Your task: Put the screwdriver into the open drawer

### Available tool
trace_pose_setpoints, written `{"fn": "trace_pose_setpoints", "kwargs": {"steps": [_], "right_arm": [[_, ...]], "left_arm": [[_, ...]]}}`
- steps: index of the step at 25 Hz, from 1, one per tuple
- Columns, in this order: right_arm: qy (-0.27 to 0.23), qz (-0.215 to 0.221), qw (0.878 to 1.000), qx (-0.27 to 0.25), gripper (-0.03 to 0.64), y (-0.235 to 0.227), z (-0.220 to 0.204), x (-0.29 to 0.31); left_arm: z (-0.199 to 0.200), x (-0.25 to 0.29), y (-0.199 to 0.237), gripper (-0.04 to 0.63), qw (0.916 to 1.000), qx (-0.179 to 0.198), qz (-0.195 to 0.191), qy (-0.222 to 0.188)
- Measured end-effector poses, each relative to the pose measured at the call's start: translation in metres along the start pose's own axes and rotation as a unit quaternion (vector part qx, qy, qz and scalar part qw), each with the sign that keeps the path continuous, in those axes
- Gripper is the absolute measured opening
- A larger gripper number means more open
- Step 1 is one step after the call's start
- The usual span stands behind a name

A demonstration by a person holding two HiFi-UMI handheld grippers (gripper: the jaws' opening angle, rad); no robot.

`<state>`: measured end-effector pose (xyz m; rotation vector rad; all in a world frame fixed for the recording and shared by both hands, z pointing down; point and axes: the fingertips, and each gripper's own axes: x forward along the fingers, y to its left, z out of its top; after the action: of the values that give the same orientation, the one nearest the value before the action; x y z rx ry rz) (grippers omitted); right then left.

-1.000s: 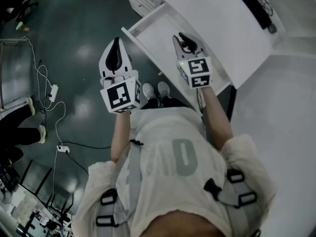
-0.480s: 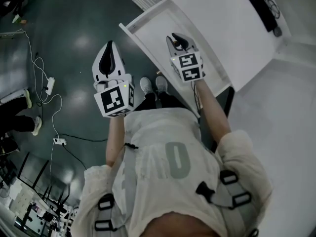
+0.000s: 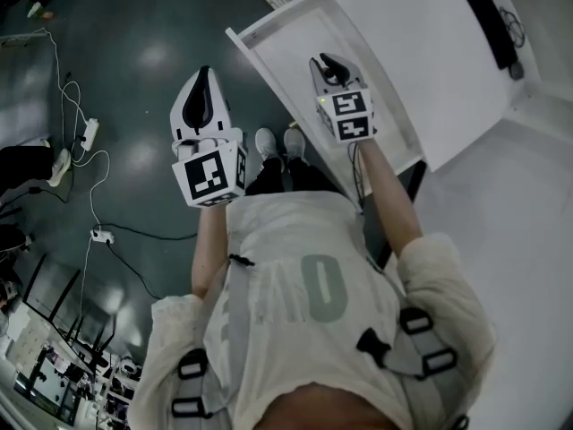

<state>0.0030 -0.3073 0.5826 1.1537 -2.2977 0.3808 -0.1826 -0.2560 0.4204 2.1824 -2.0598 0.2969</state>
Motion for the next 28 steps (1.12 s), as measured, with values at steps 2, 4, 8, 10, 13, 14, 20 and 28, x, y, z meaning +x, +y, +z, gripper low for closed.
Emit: {"fn": "trace_pose_setpoints", "kwargs": {"steps": [2,4,8,10,13,14,20,28], "right_arm": [[0.003,0.002,1.0,-0.005,0.066,0.001,-0.003,-0.001],[0.007,0.004,1.0,-0.009,0.066,0.003,-0.007,-0.003],[0.02,0.008,1.0,-0.018,0.066,0.0,-0.02,-0.012],[0.027,0.01,0.999,-0.021,0.066,-0.002,-0.028,-0.017],[0.04,0.012,0.999,-0.023,0.066,0.003,-0.036,-0.023],[0.045,0.012,0.999,-0.022,0.066,0.006,-0.038,-0.025],[0.079,0.007,0.997,-0.02,0.059,0.011,-0.069,-0.039],[0.098,0.016,0.995,-0.007,0.033,0.011,-0.095,-0.045]], "left_arm": [[-0.001,0.001,0.002,0.005,1.0,-0.002,0.003,0.002],[-0.002,0.001,0.001,0.005,1.0,-0.003,0.003,0.002],[-0.005,0.005,-0.009,0.005,1.0,-0.003,-0.002,0.002],[-0.005,0.006,-0.016,0.005,1.0,-0.003,-0.004,0.001],[-0.005,0.005,-0.016,0.005,1.0,-0.003,-0.007,0.002],[-0.004,0.004,-0.015,0.005,1.0,-0.004,-0.008,0.002],[-0.005,-0.001,-0.018,0.005,0.9999,-0.007,-0.01,0.002],[-0.009,-0.004,-0.026,0.005,0.9999,-0.004,-0.008,0.007]]}}
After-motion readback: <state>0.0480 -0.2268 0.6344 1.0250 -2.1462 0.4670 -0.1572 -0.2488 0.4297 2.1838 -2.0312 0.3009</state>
